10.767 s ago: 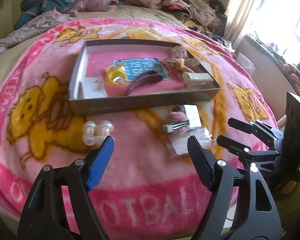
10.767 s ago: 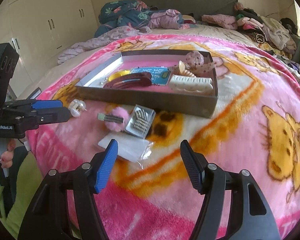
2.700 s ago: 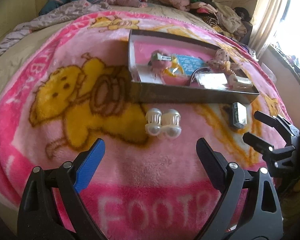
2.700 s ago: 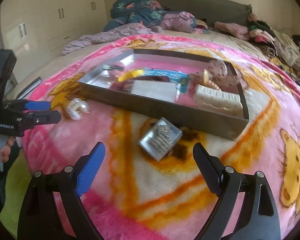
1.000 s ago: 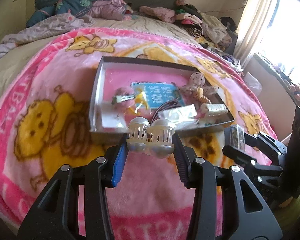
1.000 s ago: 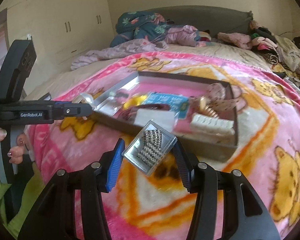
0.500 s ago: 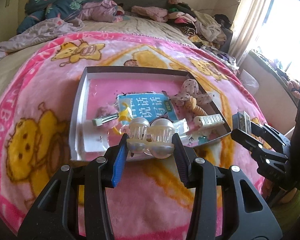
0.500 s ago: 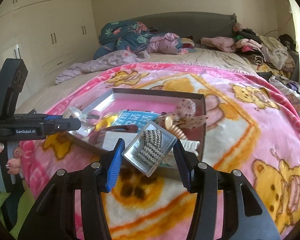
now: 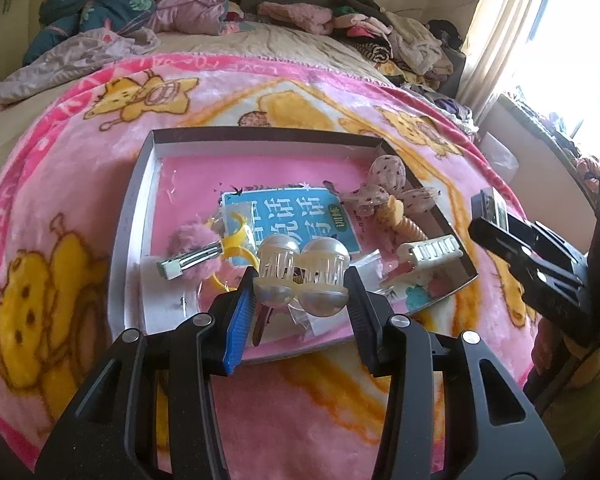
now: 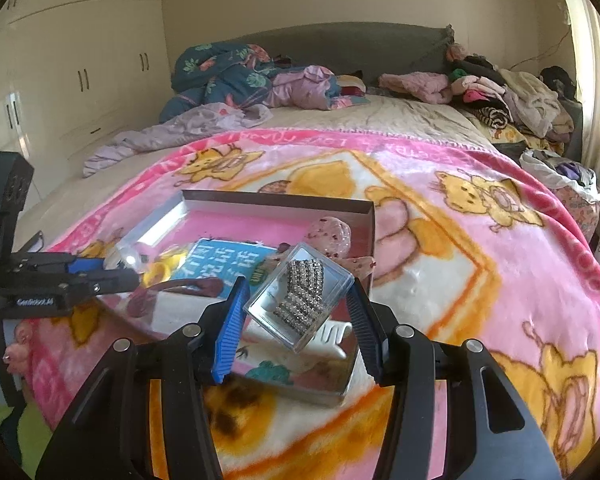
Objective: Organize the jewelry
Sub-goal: 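Lower the rhinestone case into the box with the right tool while the left tool releases the earrings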
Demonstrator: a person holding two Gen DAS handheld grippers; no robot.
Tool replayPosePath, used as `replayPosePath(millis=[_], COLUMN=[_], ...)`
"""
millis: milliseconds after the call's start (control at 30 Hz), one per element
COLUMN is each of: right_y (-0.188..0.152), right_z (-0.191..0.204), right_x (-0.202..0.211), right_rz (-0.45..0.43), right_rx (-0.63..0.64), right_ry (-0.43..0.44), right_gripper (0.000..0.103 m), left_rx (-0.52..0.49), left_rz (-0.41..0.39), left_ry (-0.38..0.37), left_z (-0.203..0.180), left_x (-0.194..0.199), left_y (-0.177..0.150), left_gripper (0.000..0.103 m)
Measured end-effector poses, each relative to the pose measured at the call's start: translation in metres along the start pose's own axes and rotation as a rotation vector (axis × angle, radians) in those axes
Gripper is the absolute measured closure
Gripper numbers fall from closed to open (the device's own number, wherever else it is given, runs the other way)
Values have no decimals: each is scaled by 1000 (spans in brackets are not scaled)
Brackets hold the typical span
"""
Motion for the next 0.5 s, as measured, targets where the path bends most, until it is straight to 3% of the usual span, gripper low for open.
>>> replayPosePath(millis=[500], right_y=[1], right_z=[5], right_x=[-55], right_rz=[85], right_rx=[5], right_ry=[-51], right_gripper=[54], left_rx=[25], left_rz=[14], left_ry=[1], left_z=[16], left_x=[-16], left_y=[-5], left_gripper=[67])
Point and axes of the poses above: each gripper's, at about its wrist camera, not at the fingertips, and x roughly against the way its jaws point, z to its left, y to its top, the point moved 1 cm from there along -x, roughly the way its jaws point, and after that the axes turned 9 degrees about -y, right-handed, at the moved point
